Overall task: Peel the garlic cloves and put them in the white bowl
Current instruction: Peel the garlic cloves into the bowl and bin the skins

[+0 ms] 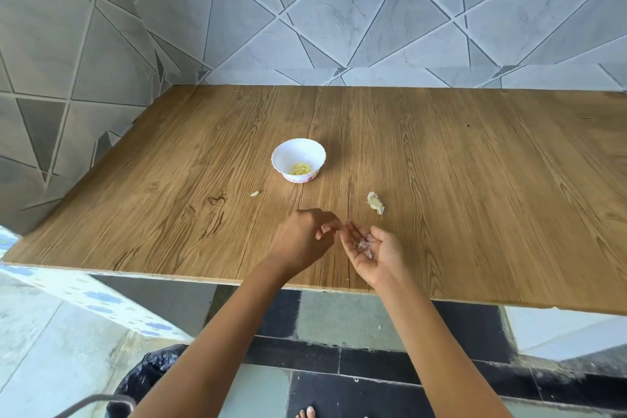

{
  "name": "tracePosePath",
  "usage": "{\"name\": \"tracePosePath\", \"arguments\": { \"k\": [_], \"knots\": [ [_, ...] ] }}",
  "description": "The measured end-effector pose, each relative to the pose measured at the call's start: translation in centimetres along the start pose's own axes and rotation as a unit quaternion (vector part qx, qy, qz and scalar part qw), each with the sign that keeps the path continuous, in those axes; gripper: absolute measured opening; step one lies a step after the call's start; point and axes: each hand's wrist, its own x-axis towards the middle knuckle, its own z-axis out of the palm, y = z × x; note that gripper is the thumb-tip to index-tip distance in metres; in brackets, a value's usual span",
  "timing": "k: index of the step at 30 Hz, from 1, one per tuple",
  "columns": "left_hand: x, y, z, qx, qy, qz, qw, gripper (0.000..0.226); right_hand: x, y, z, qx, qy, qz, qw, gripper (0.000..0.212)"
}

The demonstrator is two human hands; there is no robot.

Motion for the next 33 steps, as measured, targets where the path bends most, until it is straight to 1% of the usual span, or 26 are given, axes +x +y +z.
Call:
{"name": "tracePosePath", "arguments": {
  "k": [2, 5, 7, 9, 12, 14, 16, 18, 21, 22, 24, 25, 27, 30, 33],
  "knots": [
    [-0.3, 0.1, 0.1, 0.017, -0.045, 0.002, 0.999, 0.014, -0.2, -0.6, -0.4, 0.004, 0.008, -0.017, 1.000, 0.038],
    [-1.1, 0.5, 1.1, 0.020, -0.146, 0.034, 0.988, 0.009, -0.6, -1.4, -1.1, 0.008, 0.013, -0.037, 0.999, 0.039],
    [-1.4, 0.8, 1.5, 0.023, -0.182, 0.057, 0.981, 0.010, -0.8, -1.6, -1.4, 0.011, 0.014, -0.040, 0.999, 0.039],
    [-1.3, 0.9, 2.1, 0.044, -0.192, 0.074, 0.978, 0.011, -1.2, -1.6, -1.7, 0.016, 0.014, -0.045, 0.999, 0.038],
    [-1.1, 1.2, 2.8, 0.134, -0.184, 0.088, 0.970, 0.015, -1.6, -1.7, -2.0, 0.019, 0.014, -0.049, 0.999, 0.038],
    [-1.0, 1.6, 3.1, 0.199, -0.182, 0.102, 0.958, 0.019, -1.6, -1.7, -2.1, 0.014, 0.015, -0.048, 0.999, 0.039],
    [-0.8, 1.7, 3.2, 0.233, -0.185, 0.109, 0.949, 0.021, -1.6, -1.8, -2.1, 0.014, 0.014, -0.046, 0.999, 0.039],
    [-0.4, 1.4, 2.8, 0.224, -0.172, 0.097, 0.954, 0.021, -1.7, -1.9, -2.2, 0.016, 0.011, -0.042, 0.999, 0.038],
    [0.4, 0.7, 2.0, 0.110, -0.112, 0.052, 0.986, 0.016, -1.7, -1.7, -2.0, 0.015, 0.010, -0.034, 0.999, 0.038],
    [0.6, 0.9, 1.8, 0.076, -0.093, 0.058, 0.991, 0.015, -1.7, -1.6, -2.0, 0.016, 0.010, -0.032, 0.999, 0.038],
    [0.9, 1.5, 1.4, 0.041, -0.089, 0.094, 0.991, 0.014, -1.5, -1.2, -1.8, 0.006, 0.014, -0.027, 1.000, 0.038],
    [1.0, 2.0, 1.4, 0.042, -0.095, 0.108, 0.989, 0.016, -1.3, -1.0, -1.7, -0.006, 0.018, -0.027, 0.999, 0.038],
    [1.0, 2.9, 1.3, 0.071, -0.091, 0.093, 0.989, 0.017, -1.1, -0.7, -1.4, -0.016, 0.022, -0.030, 0.999, 0.039],
    [0.8, 3.3, 1.2, 0.113, -0.043, 0.049, 0.991, 0.016, -0.9, -0.5, -1.0, -0.006, 0.009, -0.032, 0.999, 0.040],
    [0.5, 3.2, 0.9, 0.126, -0.001, 0.030, 0.992, 0.016, -1.0, 0.0, -0.6, -0.015, 0.002, -0.027, 1.000, 0.039]
  ]
}}
